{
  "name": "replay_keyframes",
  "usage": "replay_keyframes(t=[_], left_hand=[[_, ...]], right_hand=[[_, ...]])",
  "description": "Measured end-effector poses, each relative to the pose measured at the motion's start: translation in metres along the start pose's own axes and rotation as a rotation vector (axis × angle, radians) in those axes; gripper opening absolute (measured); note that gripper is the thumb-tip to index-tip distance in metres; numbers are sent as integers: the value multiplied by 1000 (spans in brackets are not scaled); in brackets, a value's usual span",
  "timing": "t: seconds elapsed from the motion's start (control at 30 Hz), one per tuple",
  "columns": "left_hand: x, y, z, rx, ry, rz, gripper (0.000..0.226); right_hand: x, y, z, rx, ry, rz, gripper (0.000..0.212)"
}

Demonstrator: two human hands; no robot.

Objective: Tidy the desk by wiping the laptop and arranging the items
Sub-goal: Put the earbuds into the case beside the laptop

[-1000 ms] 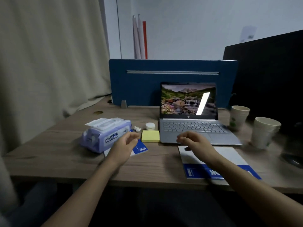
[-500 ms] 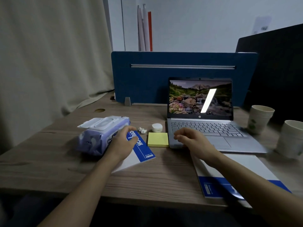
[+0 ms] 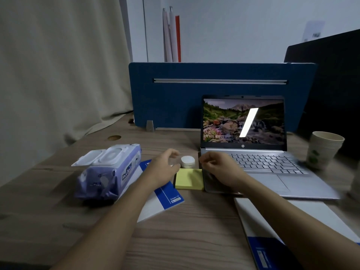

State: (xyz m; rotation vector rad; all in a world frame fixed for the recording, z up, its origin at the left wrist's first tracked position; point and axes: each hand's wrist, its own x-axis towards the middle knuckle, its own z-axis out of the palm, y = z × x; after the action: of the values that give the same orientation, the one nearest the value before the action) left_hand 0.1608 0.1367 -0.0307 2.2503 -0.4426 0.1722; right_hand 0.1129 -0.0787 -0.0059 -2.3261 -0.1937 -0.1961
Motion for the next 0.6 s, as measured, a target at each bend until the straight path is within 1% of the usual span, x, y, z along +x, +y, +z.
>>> replay_keyframes(t=[0.13, 0.3, 0.47, 0.6], left_hand=[[16, 0, 10, 26, -39, 12, 40], [22, -5, 17, 138, -24, 34, 53], [25, -1, 20, 229, 29, 25, 50], [24, 2, 21, 228, 105, 82, 46]], right_hand=[[19, 7, 3, -184, 36, -36, 23], [31, 14, 14, -365, 24, -92, 25], [31, 14, 16, -416, 36, -146, 22], [27, 14, 14, -386, 34, -146, 22]])
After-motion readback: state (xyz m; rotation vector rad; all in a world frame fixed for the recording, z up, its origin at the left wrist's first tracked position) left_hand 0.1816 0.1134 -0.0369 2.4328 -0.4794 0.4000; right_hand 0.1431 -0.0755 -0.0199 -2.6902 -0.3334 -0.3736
